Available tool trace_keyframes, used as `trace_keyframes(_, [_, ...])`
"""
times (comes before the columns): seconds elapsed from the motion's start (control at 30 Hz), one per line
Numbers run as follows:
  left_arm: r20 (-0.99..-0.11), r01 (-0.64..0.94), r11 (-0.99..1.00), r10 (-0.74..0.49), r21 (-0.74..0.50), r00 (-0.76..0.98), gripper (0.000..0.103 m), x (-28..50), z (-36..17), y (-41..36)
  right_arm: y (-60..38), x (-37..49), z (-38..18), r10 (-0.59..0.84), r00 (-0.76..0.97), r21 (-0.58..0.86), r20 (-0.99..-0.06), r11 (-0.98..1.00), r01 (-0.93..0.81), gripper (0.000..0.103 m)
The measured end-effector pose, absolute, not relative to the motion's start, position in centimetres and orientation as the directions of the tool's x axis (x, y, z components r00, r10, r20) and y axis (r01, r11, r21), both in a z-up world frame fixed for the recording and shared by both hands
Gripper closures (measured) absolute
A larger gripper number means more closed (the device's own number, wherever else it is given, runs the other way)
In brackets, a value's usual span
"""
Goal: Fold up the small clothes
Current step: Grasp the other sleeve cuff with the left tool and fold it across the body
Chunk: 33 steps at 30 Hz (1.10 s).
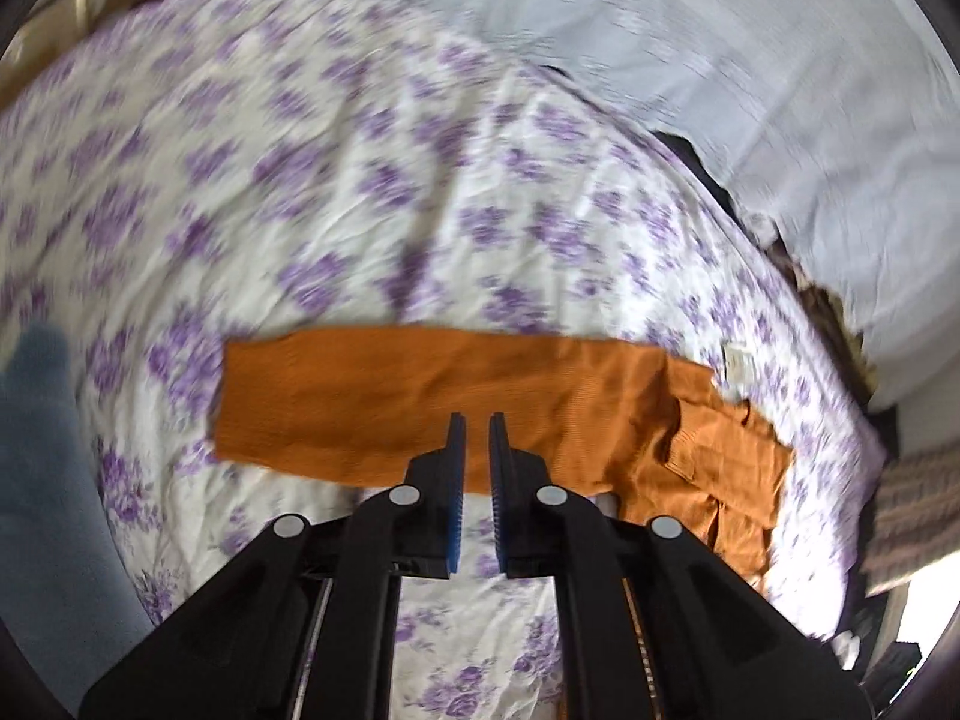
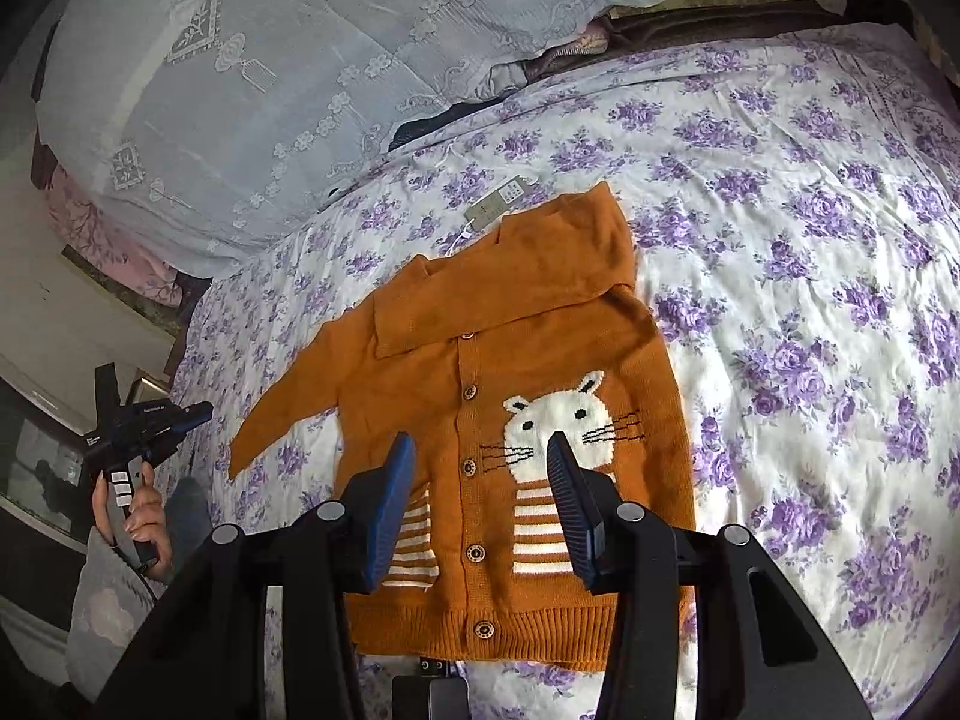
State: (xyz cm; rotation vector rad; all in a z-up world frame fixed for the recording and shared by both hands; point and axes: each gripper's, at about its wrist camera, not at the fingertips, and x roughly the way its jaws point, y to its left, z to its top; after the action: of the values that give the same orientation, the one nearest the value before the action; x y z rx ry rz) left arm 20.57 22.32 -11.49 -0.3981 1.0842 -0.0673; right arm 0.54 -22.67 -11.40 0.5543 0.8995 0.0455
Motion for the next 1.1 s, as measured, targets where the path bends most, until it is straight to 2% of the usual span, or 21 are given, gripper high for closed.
trace_keyframes(0.13, [-0.858, -0.144, 0.915, -0.287, -0.378, 0.427, 0.096, 21.0, -12.0, 21.0, -24.1, 0.1, -11.9, 0.273, 0.634, 0.499, -0.724, 0.841, 0.207, 0.057])
trace_keyframes(0.17, [-0.859, -0.169, 0.903, -0.297, -0.394, 0.417, 0.089, 20.7, -12.6, 21.3, -24.4, 0.0, -12.0, 0.273, 0.635, 0.503, -0.722, 0.838, 0.211, 0.057])
trace_keyframes(0.2, [-0.860, -0.189, 0.894, -0.303, -0.406, 0.411, 0.066, 20.4, -13.2, 21.7, -24.8, -0.1, -12.2, 0.272, 0.636, 0.506, -0.722, 0.835, 0.218, 0.056])
trace_keyframes(0.27, [-0.861, -0.257, 0.866, -0.306, -0.429, 0.406, 0.048, 19.4, -14.5, 22.9, -25.5, -0.3, -12.8, 0.270, 0.631, 0.513, -0.728, 0.825, 0.238, 0.055])
trace_keyframes(0.43, [-0.853, -0.432, 0.749, -0.348, -0.502, 0.388, 0.049, 18.3, -19.0, 27.0, -25.8, 0.4, -14.0, 0.285, 0.601, 0.522, -0.747, 0.811, 0.264, 0.055])
trace_keyframes(0.67, [-0.832, -0.544, 0.631, -0.375, -0.553, 0.409, 0.050, 18.8, -22.9, 29.0, -24.8, 1.0, -13.6, 0.262, 0.585, 0.483, -0.768, 0.836, 0.260, 0.055])
trace_keyframes(0.73, [-0.838, -0.556, 0.632, -0.342, -0.540, 0.425, 0.060, 19.7, -22.7, 29.6, -24.8, 1.1, -13.7, 0.253, 0.579, 0.475, -0.775, 0.838, 0.269, 0.055])
trace_keyframes(0.8, [-0.849, -0.549, 0.657, -0.309, -0.517, 0.429, 0.085, 20.8, -22.2, 30.1, -24.6, 1.3, -13.7, 0.248, 0.577, 0.469, -0.778, 0.841, 0.270, 0.055])
trace_keyframes(0.83, [-0.850, -0.536, 0.671, -0.306, -0.512, 0.428, 0.089, 21.4, -22.0, 30.1, -24.5, 1.3, -13.7, 0.247, 0.576, 0.467, -0.779, 0.842, 0.270, 0.055])
trace_keyframes(0.97, [-0.867, -0.473, 0.756, -0.245, -0.451, 0.434, 0.093, 22.1, -20.0, 29.1, -24.0, 1.8, -13.8, 0.250, 0.577, 0.466, -0.777, 0.845, 0.262, 0.055])
trace_keyframes(1.1, [-0.865, -0.344, 0.867, -0.174, -0.361, 0.471, 0.093, 22.3, -16.3, 25.7, -23.3, 3.1, -13.9, 0.284, 0.574, 0.486, -0.768, 0.842, 0.233, 0.055])
